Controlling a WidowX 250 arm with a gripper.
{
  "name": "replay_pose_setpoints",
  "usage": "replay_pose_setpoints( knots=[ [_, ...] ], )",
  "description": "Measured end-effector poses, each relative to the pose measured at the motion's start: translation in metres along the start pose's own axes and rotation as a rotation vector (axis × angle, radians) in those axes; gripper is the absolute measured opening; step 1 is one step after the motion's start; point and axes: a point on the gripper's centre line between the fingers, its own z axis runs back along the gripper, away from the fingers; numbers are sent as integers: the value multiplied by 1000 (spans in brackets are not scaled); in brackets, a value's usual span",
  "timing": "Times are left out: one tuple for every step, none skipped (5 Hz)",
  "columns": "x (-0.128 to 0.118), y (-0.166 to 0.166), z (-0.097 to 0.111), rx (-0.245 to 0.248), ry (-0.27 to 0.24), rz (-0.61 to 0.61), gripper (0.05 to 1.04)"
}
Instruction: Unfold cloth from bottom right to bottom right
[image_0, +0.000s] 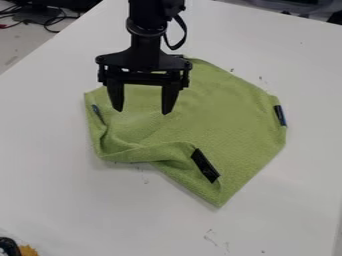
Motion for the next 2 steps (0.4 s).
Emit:
replay_pose_setpoints(
  knots=[
    [-2, -1, -8, 12, 22, 1, 1001],
    [-1, -25, -12, -12, -7, 1, 1001]
  ],
)
